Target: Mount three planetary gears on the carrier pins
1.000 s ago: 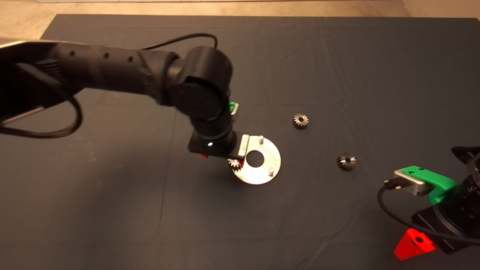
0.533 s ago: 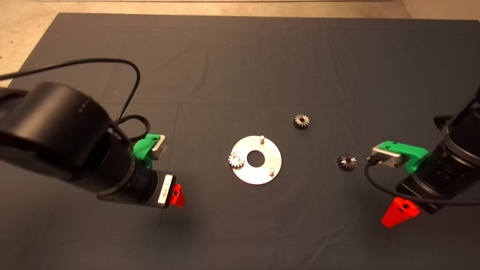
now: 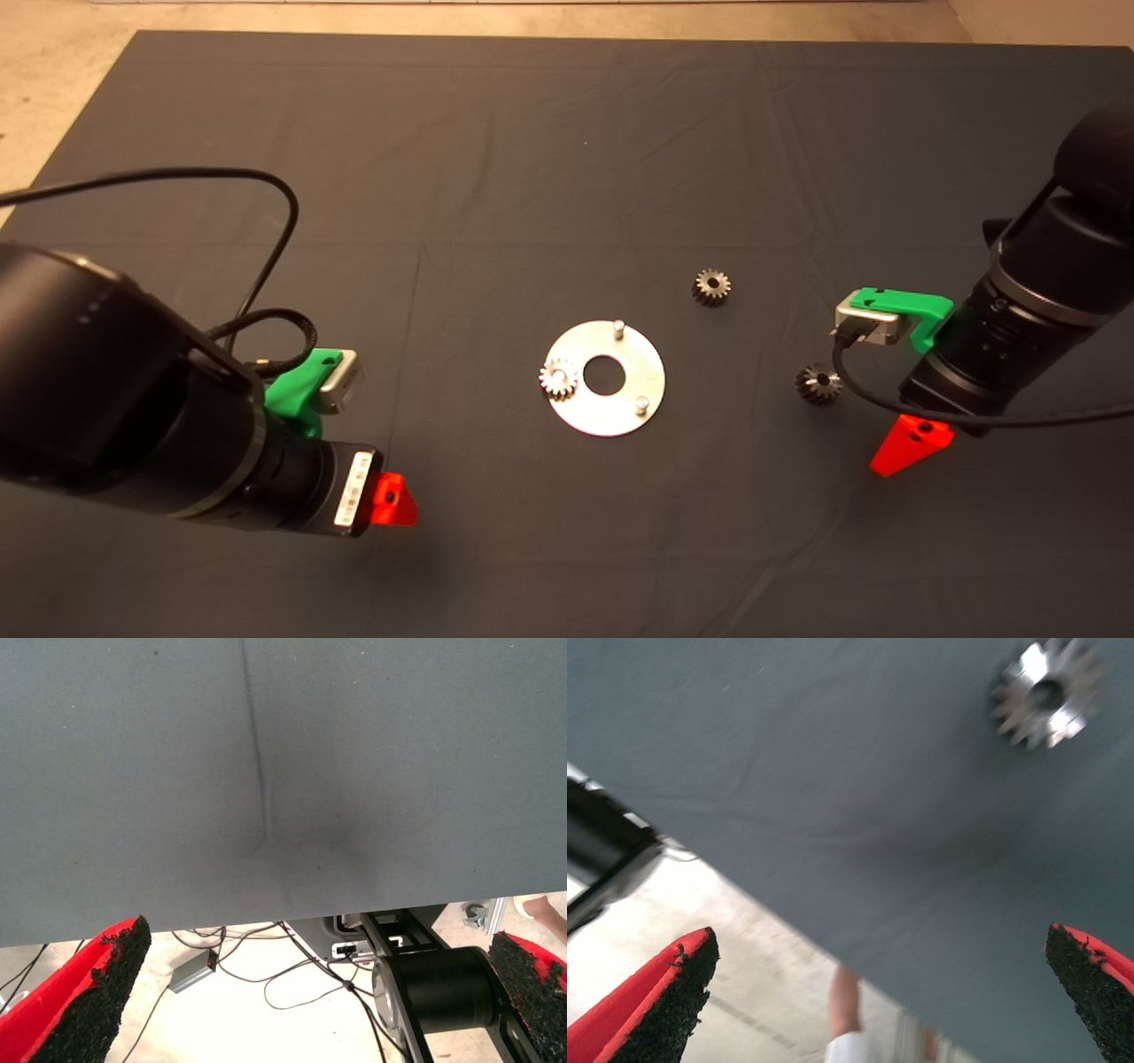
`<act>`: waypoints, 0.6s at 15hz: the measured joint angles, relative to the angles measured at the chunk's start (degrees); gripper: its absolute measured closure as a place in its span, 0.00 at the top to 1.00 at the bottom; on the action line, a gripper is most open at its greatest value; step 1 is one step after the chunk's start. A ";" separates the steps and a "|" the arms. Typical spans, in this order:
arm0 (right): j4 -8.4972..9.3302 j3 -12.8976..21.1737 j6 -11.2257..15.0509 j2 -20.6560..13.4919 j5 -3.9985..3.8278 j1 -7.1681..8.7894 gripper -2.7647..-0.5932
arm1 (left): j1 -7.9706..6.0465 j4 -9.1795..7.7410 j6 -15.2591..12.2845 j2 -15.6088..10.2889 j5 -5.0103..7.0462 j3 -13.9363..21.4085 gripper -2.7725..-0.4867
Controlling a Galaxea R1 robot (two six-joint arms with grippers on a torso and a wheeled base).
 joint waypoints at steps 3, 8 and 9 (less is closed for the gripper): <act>-5.43 -0.30 -4.19 0.04 0.15 -1.24 0.99 | 0.01 -0.06 -0.15 -0.33 0.02 0.11 0.99; -10.91 -2.34 -10.64 -0.55 0.02 -4.13 0.99 | 0.01 -0.15 -0.44 -0.35 0.02 0.66 0.99; -11.39 -3.21 -12.12 -0.51 0.09 -4.96 0.99 | 0.00 -0.17 -0.48 -0.40 0.02 0.66 0.99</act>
